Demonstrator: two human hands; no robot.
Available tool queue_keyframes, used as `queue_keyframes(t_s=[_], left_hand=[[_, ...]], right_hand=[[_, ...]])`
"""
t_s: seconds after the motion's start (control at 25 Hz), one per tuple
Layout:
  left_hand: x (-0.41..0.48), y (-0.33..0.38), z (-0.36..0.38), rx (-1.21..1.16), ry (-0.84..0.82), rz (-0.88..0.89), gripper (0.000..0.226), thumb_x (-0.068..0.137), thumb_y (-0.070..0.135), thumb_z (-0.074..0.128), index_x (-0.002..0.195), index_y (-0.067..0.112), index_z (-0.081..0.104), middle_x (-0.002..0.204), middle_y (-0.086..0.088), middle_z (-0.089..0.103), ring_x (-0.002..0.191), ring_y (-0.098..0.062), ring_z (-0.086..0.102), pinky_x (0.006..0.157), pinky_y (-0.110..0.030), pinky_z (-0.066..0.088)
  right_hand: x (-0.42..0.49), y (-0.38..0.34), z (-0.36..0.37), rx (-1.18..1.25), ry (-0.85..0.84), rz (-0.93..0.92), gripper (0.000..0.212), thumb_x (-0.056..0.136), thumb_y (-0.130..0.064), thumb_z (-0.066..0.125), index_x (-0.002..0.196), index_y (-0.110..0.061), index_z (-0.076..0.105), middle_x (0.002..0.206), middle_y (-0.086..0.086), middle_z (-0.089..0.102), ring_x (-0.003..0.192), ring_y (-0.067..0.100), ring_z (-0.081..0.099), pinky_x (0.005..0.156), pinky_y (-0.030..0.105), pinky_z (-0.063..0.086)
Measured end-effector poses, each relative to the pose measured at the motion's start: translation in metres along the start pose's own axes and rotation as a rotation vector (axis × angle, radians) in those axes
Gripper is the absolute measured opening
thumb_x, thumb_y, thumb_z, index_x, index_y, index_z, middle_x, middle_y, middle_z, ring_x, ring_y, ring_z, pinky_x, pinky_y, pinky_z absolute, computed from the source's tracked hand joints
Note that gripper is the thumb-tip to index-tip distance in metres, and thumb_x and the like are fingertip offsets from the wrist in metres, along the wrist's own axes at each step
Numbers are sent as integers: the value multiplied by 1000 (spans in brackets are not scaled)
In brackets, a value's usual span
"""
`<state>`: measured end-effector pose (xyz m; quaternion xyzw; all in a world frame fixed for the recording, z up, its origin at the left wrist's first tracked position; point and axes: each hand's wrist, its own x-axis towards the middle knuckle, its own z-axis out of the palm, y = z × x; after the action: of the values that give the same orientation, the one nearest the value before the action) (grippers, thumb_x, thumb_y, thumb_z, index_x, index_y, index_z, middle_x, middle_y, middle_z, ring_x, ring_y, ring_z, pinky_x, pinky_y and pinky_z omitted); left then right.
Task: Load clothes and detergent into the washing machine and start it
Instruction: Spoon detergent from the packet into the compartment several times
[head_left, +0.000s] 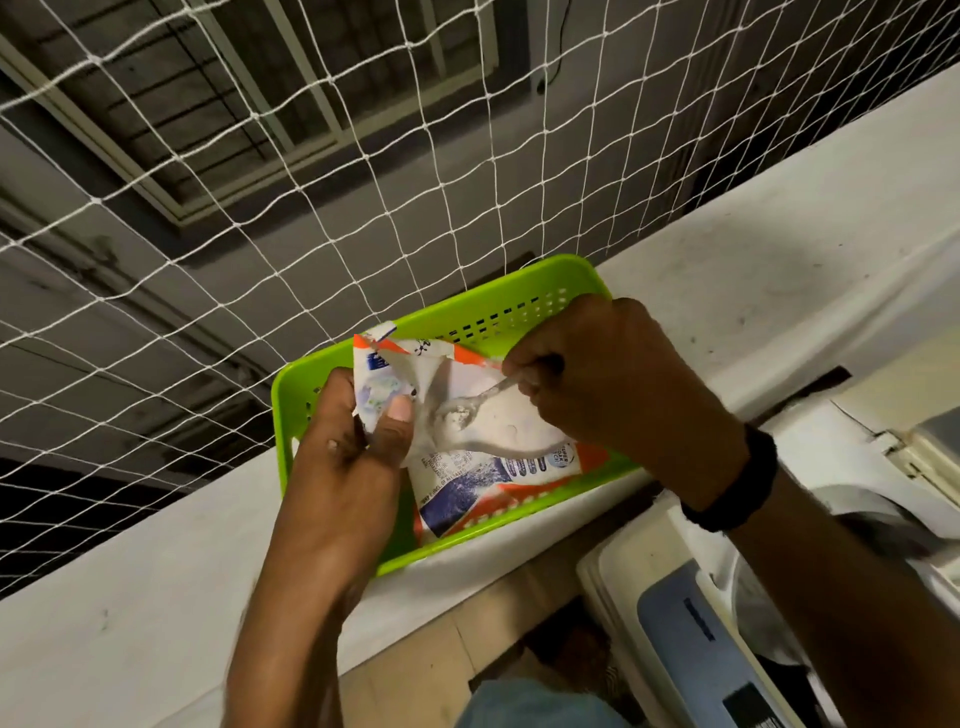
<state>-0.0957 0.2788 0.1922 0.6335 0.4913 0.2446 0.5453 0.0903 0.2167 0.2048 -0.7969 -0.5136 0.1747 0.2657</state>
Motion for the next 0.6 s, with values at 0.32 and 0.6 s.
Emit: queue_keyframes(t_s=[0.32,0.6], left_hand=[[-2,7,11,-12,-41,6,9,95,28,57,100,22,57,98,0,76,90,-21,74,78,-49,60],[-1,8,15,1,-21,-10,7,96,29,58,100,24,57,95,-3,76,86,-20,74,80,-51,60]], right_hand=[[4,0,-12,-130,-108,130,25,81,-25,62,103,-17,70,106,6,66,98,28,61,90,34,49],[7,-3,-6,194,-339,267,43,58,-37,56,88,-7,64,70,8,73,78,31,70,81,43,58]])
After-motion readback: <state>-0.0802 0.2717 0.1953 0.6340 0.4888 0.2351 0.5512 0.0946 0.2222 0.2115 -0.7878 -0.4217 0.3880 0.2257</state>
